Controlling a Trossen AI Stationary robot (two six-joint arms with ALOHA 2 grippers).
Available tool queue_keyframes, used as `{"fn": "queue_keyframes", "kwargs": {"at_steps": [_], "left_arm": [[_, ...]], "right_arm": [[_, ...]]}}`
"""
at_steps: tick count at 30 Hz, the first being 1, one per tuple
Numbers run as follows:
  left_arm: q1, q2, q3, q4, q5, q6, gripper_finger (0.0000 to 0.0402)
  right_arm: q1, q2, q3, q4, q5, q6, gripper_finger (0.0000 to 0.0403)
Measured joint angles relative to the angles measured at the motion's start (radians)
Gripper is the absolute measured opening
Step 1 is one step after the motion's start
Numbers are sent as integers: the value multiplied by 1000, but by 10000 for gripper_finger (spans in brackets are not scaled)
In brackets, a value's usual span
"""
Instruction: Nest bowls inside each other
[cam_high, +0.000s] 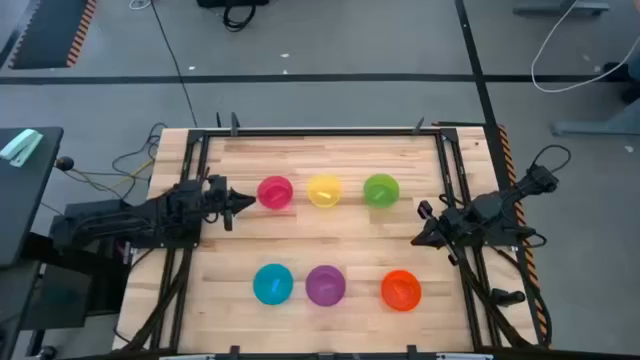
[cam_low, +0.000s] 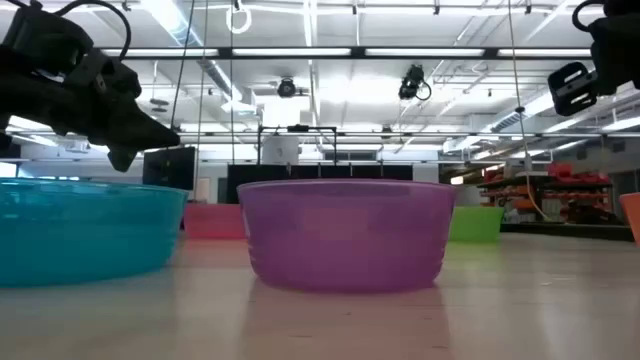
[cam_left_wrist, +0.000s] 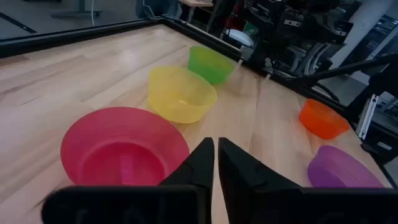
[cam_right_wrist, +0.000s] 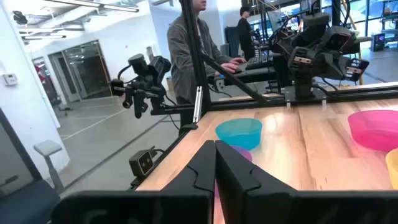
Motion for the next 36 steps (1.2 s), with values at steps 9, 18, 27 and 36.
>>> {"fn": "queue_keyframes", "kwargs": {"at_steps": [9, 18, 27, 36], "left_arm": [[0, 0, 0, 0, 0, 0, 38], [0, 0, 0, 0, 0, 0, 28], [0, 0, 0, 0, 0, 0, 40], [0, 0, 0, 0, 0, 0, 32]], "right_arm": [[0, 0, 0, 0, 0, 0, 16], [0, 0, 0, 0, 0, 0, 16], [0, 0, 0, 0, 0, 0, 16], [0, 0, 0, 0, 0, 0, 16]]}}
